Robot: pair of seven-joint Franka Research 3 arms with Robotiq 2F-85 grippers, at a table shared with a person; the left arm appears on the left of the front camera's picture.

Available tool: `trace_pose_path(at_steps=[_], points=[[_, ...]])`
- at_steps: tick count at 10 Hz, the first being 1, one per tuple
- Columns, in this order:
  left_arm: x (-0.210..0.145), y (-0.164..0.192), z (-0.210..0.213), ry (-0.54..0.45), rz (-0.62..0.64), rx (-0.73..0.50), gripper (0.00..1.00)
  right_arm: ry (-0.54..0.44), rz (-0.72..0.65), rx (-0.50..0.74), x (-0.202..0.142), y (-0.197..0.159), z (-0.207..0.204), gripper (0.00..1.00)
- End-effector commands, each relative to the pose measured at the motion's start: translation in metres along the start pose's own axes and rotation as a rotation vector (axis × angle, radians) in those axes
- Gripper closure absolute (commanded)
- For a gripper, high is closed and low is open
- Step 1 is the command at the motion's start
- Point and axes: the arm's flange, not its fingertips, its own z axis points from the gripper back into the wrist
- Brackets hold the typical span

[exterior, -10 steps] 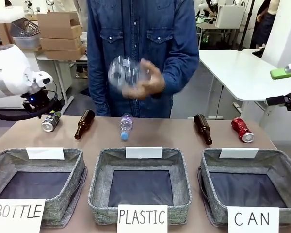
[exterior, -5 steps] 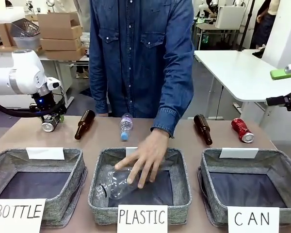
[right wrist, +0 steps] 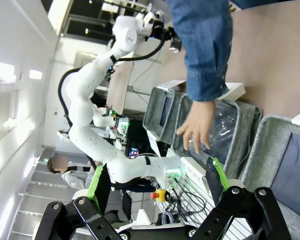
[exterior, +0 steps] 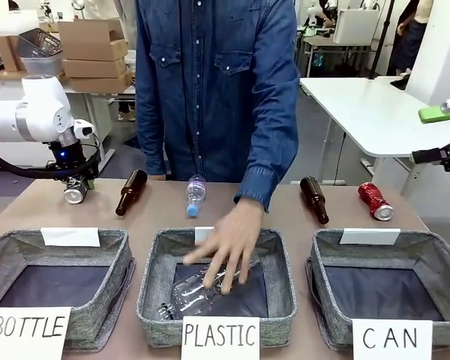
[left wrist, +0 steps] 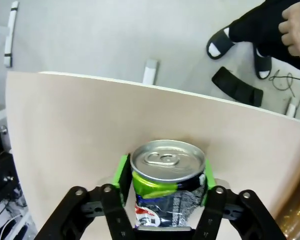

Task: Sort the can waste into the basket.
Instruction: Pick up the can waste from the table and place it in the right Fabric basket.

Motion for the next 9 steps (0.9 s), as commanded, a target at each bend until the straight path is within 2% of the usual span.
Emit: trace_pose_path(at_steps=[1,5,7,8,9], points=[[0.004,-0.001,-0.003,0.048,-0.036,-0.005,1.00,-0.009,0.027,0.020,0.004,0.001,-0.002,0.00],[0.002,0.001,0.001,0.022,-0.019,-0.030,1.00,-0.009,0.027,0.020,0.004,0.001,-0.002,0.00],[-0.003,0.004,0.006,0.043,-0.024,-0.066,1.00,-0.009,0.027,0.020,0.004,0.001,-0.002,0.00],[-0.017,0.011,0.027,0.059,-0.079,-0.152,1.00,-0.009,0.027,0.020,0.004,0.001,-0.002,0.00],[-0.057,0.026,0.075,0.045,-0.198,-0.310,1.00,-0.009,0.027,0.020,0.004,0.001,-0.002,0.00]])
